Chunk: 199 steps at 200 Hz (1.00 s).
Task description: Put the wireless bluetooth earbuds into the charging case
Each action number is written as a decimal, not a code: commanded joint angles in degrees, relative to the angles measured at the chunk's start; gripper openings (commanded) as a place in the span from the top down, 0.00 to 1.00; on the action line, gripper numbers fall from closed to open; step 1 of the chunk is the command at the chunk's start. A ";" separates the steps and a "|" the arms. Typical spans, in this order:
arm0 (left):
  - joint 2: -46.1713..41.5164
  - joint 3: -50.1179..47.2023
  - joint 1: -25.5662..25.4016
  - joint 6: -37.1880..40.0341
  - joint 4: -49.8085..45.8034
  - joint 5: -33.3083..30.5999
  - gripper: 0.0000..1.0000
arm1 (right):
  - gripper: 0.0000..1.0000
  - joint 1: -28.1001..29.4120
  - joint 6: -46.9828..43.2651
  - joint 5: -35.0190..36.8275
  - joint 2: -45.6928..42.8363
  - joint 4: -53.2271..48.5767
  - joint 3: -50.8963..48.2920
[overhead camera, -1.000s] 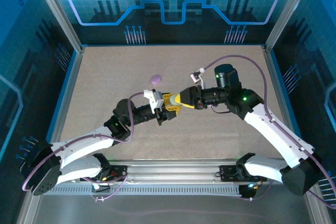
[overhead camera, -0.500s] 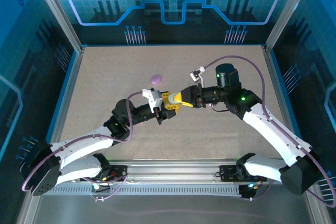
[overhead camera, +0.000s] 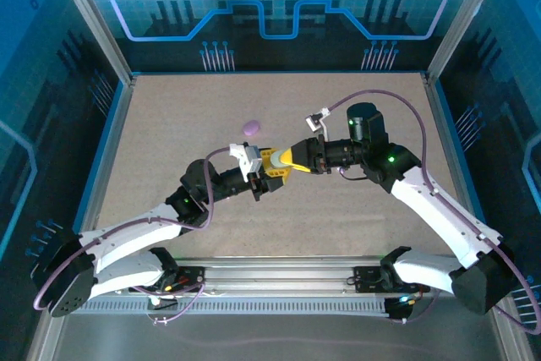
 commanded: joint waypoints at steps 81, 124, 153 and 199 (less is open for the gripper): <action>-0.91 4.27 -0.26 2.16 -8.09 -2.58 0.51 | 0.96 0.09 -0.65 5.08 -2.60 2.74 -1.78; -1.90 4.40 -0.25 3.08 -10.57 -3.69 0.39 | 0.97 -0.68 -0.48 8.33 -3.77 2.50 -2.17; -2.23 3.93 -0.25 3.38 -10.93 -4.09 0.34 | 0.97 -1.61 0.34 10.61 -4.88 3.32 -3.30; -2.83 3.22 -0.26 4.00 -11.20 -5.61 0.26 | 0.97 -3.96 1.66 14.08 -7.25 4.17 -5.77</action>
